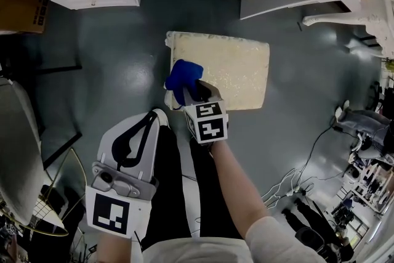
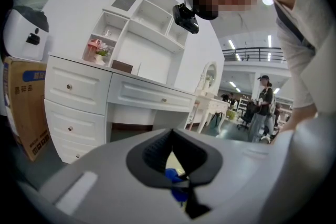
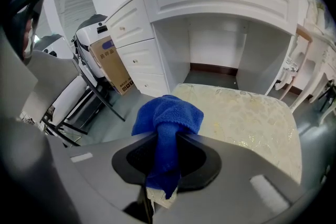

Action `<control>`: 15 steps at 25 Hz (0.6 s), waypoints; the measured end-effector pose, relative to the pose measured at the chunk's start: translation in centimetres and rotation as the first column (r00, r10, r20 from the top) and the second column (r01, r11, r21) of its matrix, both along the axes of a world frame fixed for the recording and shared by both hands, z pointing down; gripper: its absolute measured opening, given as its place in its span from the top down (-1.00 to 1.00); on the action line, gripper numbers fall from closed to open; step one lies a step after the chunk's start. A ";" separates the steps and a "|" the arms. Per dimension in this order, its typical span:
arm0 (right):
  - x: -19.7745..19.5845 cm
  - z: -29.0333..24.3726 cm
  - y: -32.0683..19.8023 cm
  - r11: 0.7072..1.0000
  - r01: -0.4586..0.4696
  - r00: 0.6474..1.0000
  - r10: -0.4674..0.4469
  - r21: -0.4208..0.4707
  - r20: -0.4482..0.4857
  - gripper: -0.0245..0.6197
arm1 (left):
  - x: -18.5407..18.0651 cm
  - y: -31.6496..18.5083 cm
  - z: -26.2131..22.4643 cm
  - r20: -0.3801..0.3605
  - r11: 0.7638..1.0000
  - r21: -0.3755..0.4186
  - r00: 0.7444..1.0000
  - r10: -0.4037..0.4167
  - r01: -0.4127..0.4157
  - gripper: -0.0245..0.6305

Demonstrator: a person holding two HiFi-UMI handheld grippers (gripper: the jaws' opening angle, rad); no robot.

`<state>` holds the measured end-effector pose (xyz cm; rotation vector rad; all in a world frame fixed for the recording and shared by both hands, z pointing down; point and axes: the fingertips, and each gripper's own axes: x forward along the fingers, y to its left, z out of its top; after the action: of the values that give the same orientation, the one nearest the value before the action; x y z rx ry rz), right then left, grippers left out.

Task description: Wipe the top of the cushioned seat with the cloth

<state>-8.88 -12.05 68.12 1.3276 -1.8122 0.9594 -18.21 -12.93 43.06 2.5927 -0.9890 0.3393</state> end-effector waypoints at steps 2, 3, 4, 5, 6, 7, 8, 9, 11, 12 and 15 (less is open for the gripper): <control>-0.1 0.0 0.4 1.000 0.003 1.000 -0.003 -0.004 0.003 0.64 | 0.2 0.1 0.0 0.000 1.000 -0.001 1.000 0.002 -0.002 0.93; -0.1 0.0 0.5 1.000 0.005 1.000 -0.005 -0.005 0.003 0.64 | 0.3 0.2 0.0 0.001 1.000 -0.001 1.000 0.003 -0.003 0.93; 0.0 0.1 0.4 1.000 0.007 1.000 -0.007 -0.007 0.002 0.64 | 0.6 0.2 0.1 0.002 1.000 -0.001 1.000 0.005 -0.005 0.93; 0.1 0.1 0.4 1.000 0.010 1.000 -0.010 -0.009 -0.001 0.64 | 0.8 0.2 0.2 0.003 1.000 -0.001 1.000 0.006 -0.006 0.93; 0.2 0.2 0.4 1.000 0.015 1.000 -0.015 -0.010 -0.004 0.64 | 1.2 0.2 0.2 0.004 1.000 0.000 1.000 0.007 -0.007 0.93; 0.3 0.3 0.4 1.000 0.021 1.000 -0.021 -0.009 -0.007 0.64 | 1.5 0.3 0.2 0.005 1.000 0.000 1.000 0.008 -0.008 0.93; 0.5 0.3 0.5 1.000 0.026 1.000 -0.026 -0.007 -0.010 0.64 | 1.9 0.5 0.1 0.008 1.000 0.001 1.000 0.009 -0.009 0.93; 0.8 0.3 0.6 1.000 0.029 1.000 -0.029 -0.005 -0.010 0.64 | 2.2 0.6 0.1 0.010 1.000 0.002 1.000 0.010 -0.010 0.93; 1.4 0.1 0.9 1.000 0.029 1.000 -0.029 0.003 -0.003 0.64 | 2.9 0.9 -0.1 0.015 1.000 0.005 1.000 0.009 -0.009 0.93; 1.7 0.1 0.9 1.000 0.029 1.000 -0.029 0.007 0.000 0.64 | 3.3 1.1 -0.1 0.015 1.000 0.005 1.000 0.007 -0.007 0.93; 3.1 0.1 1.5 0.999 0.035 0.999 -0.035 0.006 -0.004 0.64 | 4.4 1.8 -0.1 0.017 1.000 0.004 1.000 0.003 -0.003 0.93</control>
<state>-5.79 -10.59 68.22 1.2960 -1.8317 0.9327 -13.81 -11.11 42.95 2.5995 -0.9933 0.3614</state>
